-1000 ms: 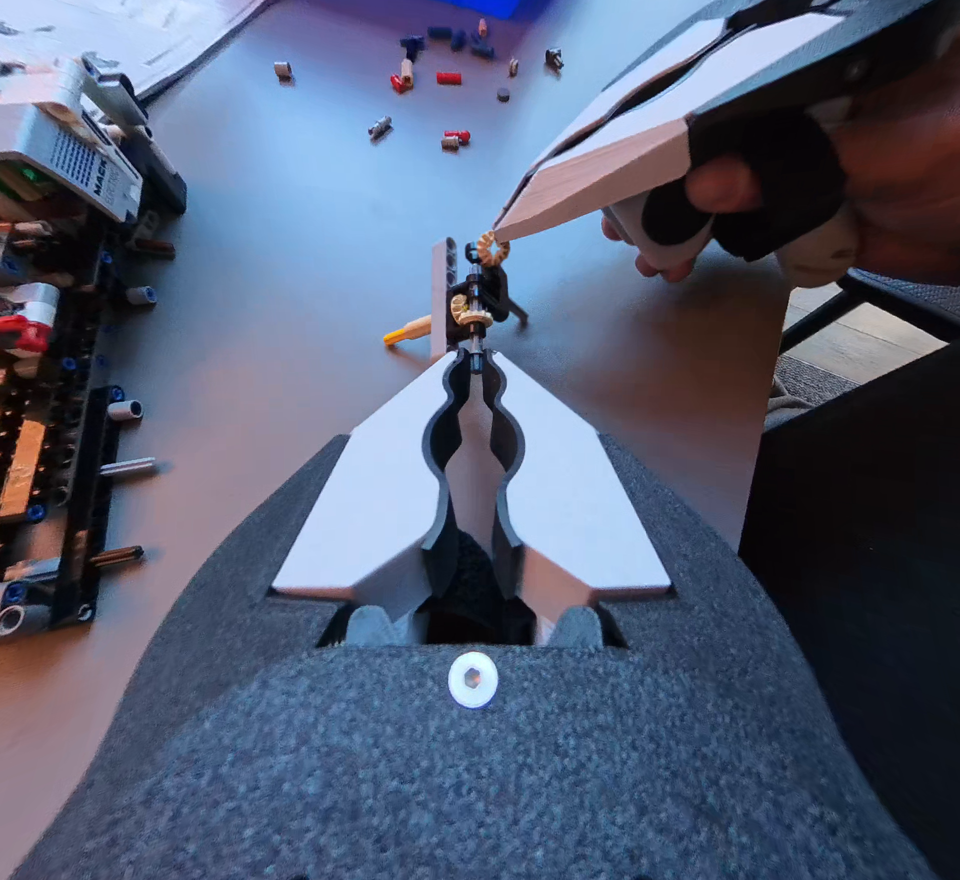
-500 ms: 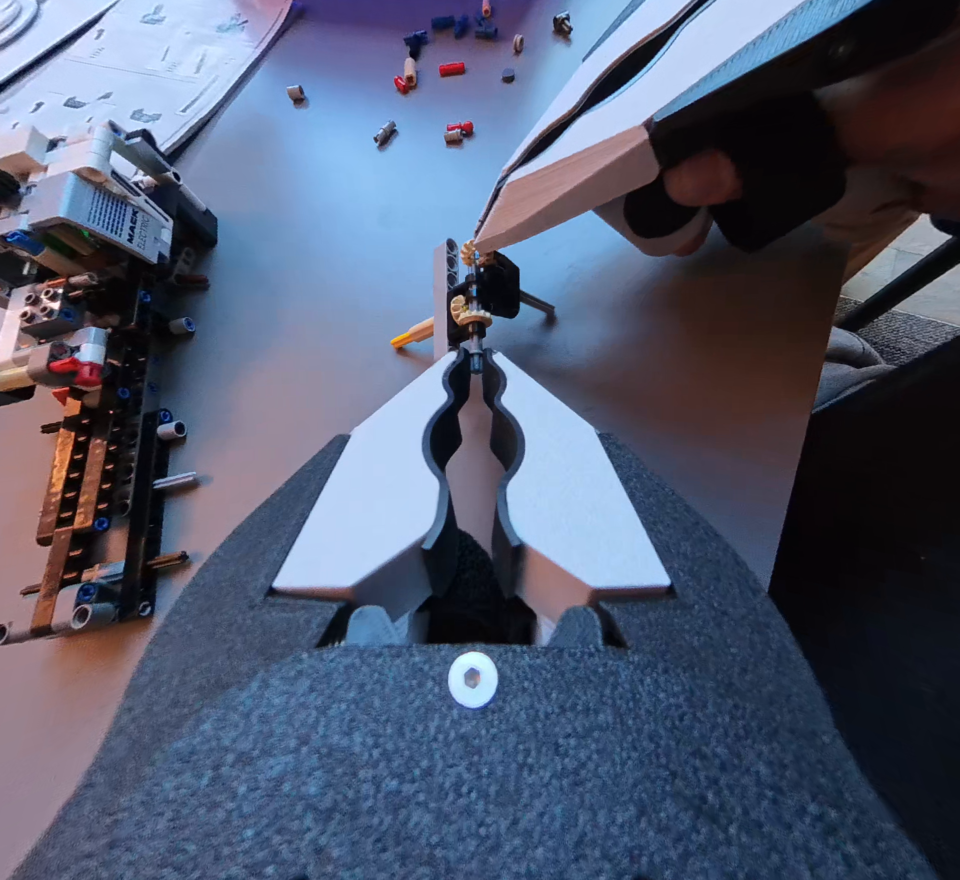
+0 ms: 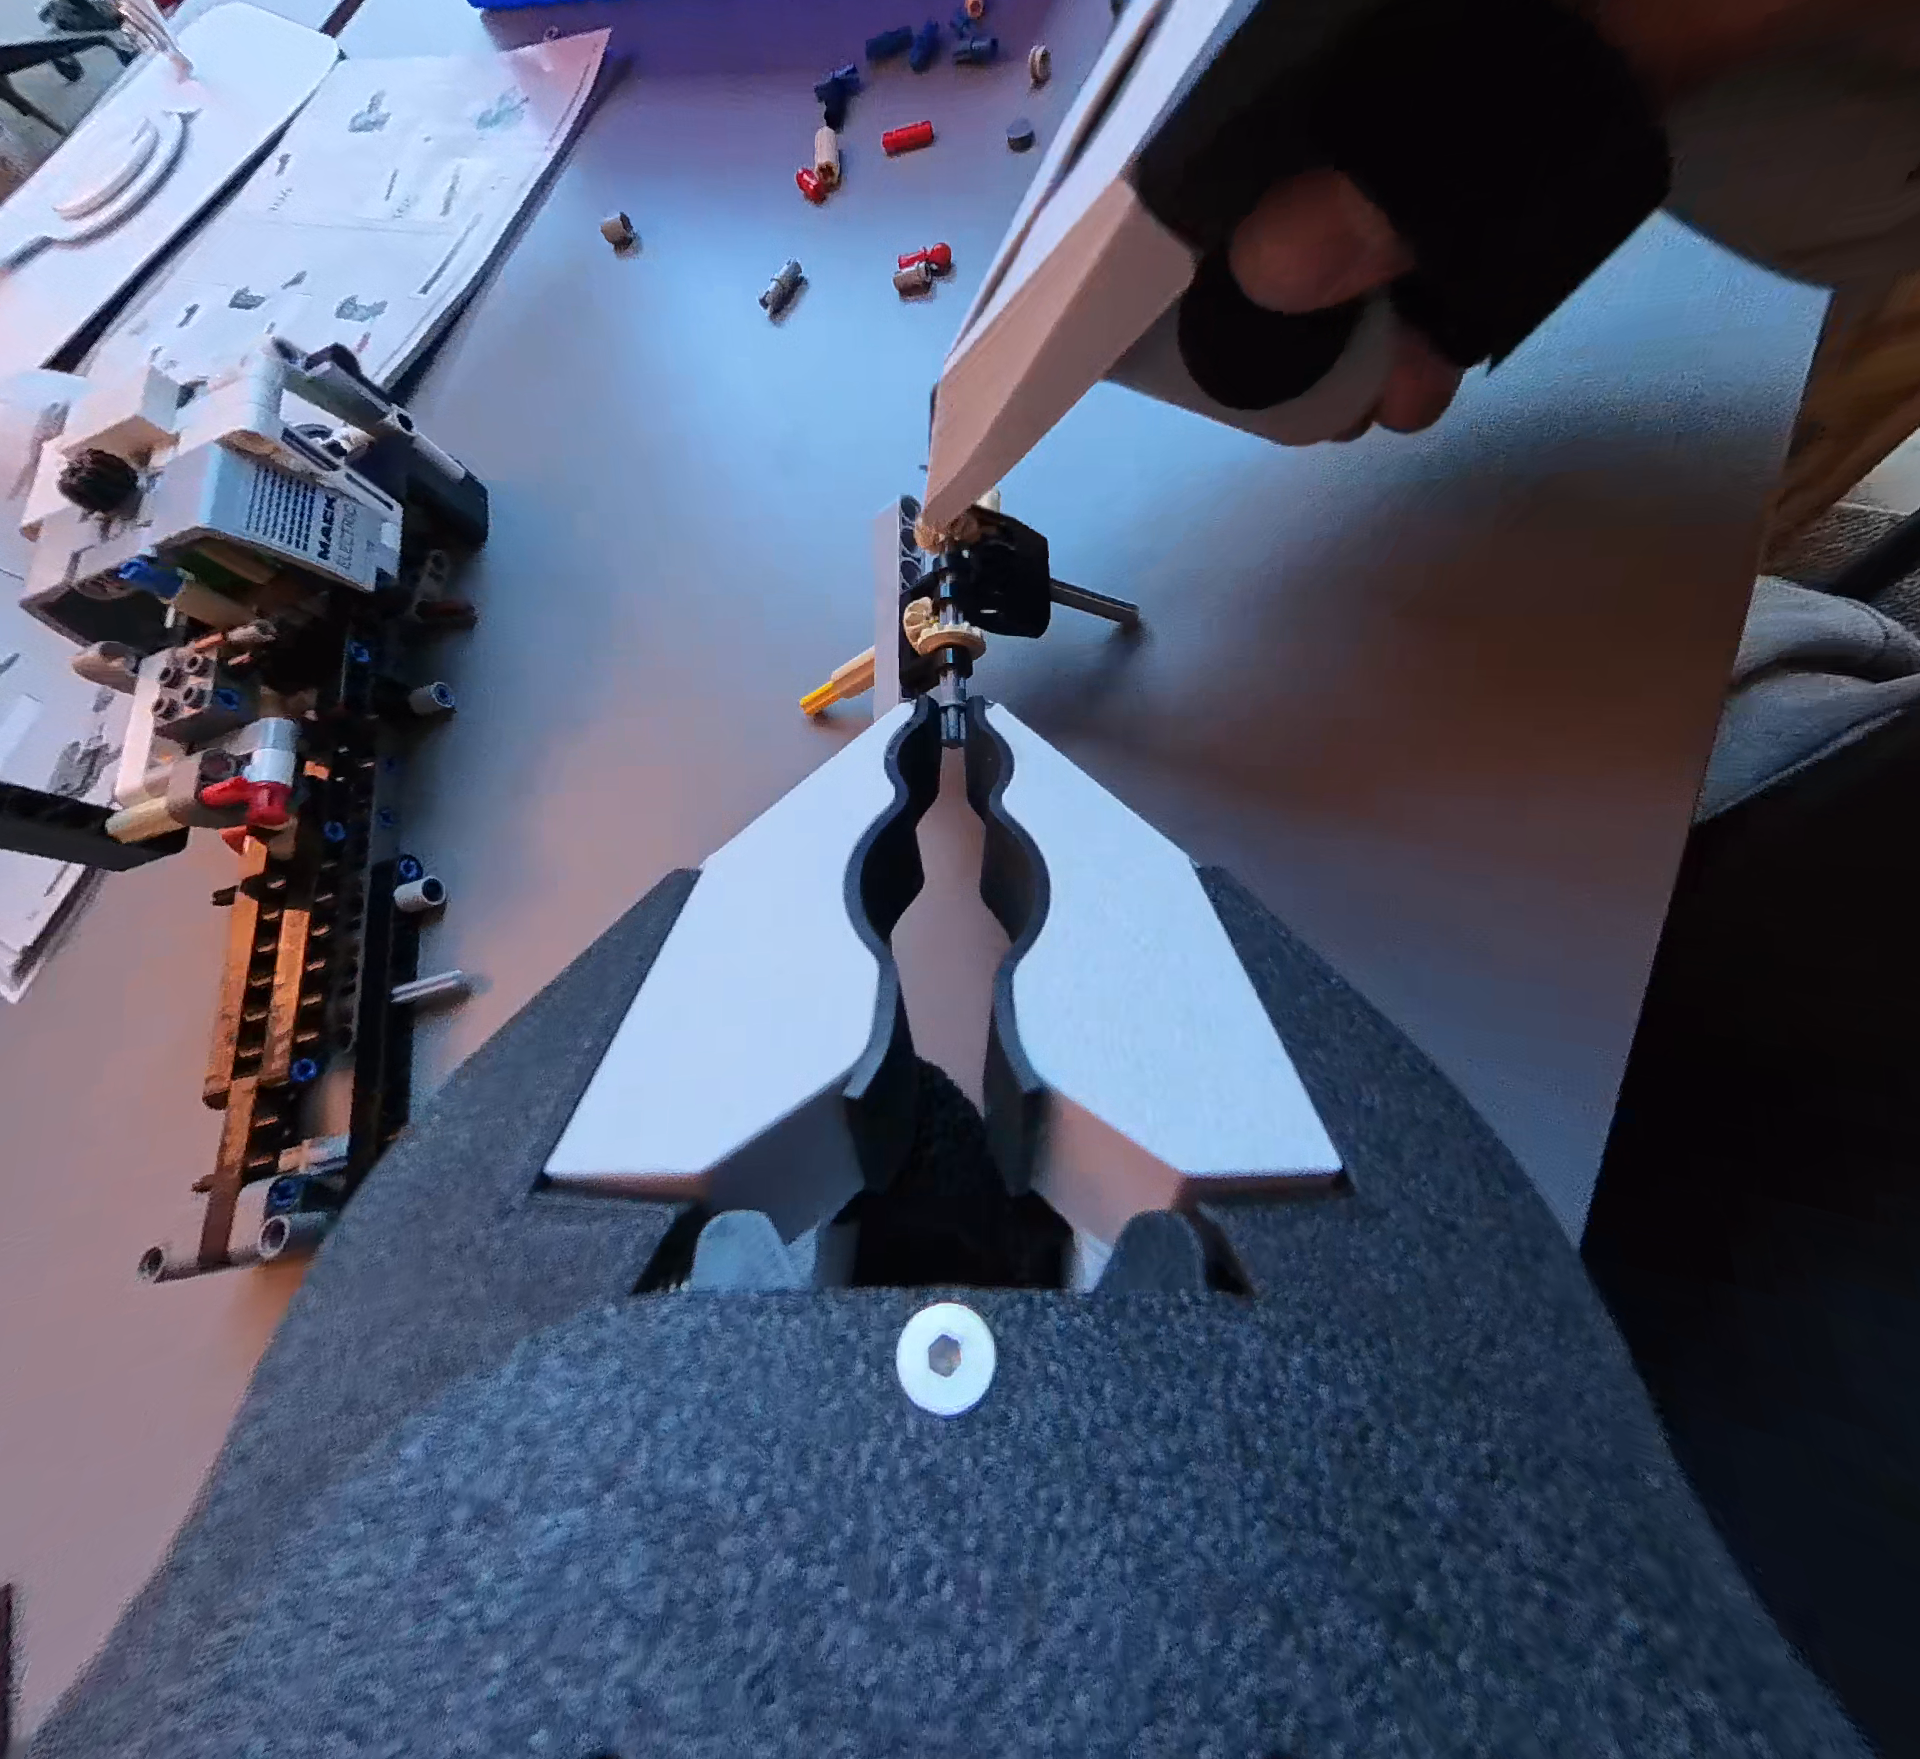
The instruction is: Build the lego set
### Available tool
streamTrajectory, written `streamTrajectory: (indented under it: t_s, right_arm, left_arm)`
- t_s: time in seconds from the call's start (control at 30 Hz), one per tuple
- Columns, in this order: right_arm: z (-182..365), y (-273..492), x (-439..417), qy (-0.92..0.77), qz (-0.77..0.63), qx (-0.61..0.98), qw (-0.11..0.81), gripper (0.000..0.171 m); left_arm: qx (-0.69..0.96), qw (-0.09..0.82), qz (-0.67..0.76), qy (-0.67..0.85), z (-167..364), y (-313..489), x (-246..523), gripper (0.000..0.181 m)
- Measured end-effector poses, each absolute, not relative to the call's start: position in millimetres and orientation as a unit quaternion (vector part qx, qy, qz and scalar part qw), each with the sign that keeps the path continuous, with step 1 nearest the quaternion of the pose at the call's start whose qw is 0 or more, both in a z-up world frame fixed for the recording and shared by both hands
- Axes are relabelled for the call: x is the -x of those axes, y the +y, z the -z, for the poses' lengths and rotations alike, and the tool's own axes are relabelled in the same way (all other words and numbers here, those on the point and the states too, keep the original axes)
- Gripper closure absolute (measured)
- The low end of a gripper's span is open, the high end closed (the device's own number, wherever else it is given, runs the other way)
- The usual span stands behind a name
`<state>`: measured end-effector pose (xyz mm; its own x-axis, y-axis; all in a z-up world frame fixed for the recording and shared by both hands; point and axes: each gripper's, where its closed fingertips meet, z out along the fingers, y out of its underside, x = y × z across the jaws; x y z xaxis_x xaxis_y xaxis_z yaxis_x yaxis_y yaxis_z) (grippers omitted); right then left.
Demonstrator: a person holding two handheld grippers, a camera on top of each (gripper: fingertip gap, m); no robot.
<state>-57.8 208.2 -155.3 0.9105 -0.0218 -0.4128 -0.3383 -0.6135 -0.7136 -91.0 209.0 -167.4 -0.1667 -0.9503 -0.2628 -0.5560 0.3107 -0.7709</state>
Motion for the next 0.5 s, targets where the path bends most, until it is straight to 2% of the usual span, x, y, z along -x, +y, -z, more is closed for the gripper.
streamTrajectory:
  t_s: [0.3,0.5]
  right_arm:
    - [165.4,208.3,56.7,0.103,-0.217,0.900,0.364,0.171]
    - [178.9,206.2,57.1,0.119,-0.276,0.893,0.335,0.171]
  left_arm:
    - [0.512,0.391,0.225,0.731,170.7,208.7,89.6,0.179]
    - [0.521,0.358,0.222,0.742,182.9,206.4,89.6,0.179]
